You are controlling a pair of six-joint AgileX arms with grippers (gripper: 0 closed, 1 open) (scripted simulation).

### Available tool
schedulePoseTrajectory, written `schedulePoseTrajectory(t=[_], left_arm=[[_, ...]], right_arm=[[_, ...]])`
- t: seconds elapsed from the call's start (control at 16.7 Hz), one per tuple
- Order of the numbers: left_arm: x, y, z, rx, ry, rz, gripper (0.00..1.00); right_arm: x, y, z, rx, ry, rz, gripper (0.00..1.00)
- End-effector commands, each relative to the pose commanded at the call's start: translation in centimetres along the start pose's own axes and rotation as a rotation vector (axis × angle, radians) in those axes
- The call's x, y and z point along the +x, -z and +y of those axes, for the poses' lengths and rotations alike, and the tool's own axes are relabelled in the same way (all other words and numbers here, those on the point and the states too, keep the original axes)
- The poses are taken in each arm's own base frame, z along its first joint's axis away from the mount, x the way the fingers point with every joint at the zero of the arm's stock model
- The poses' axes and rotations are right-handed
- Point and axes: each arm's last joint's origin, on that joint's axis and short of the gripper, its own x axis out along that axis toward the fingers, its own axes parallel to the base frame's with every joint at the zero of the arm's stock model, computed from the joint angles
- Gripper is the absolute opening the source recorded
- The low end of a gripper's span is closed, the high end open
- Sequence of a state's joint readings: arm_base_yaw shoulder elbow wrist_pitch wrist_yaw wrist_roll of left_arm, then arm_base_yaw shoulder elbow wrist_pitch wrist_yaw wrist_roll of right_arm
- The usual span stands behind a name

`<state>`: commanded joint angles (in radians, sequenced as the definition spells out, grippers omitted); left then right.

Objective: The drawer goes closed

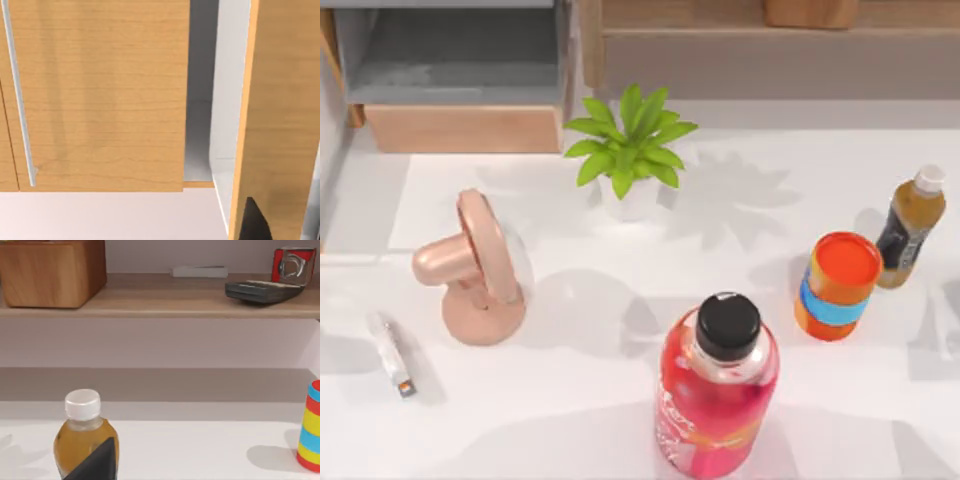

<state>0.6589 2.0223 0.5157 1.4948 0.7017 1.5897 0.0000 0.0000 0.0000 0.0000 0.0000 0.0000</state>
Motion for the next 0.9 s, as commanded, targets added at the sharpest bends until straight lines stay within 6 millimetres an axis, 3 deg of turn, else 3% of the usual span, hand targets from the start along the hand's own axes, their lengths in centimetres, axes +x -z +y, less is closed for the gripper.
schedulePoseTrajectory(t=[0.6,0.9], left_arm=[[0.0,0.0,-0.4,-0.016,0.016,0.003,0.00],[3.6,0.2,-0.4,-0.017,0.016,0.002,0.00]], right_arm=[[0.0,0.0,0.0,0.000,0.000,0.000,1.00],[0.0,0.0,0.0,0.000,0.000,0.000,1.00]])
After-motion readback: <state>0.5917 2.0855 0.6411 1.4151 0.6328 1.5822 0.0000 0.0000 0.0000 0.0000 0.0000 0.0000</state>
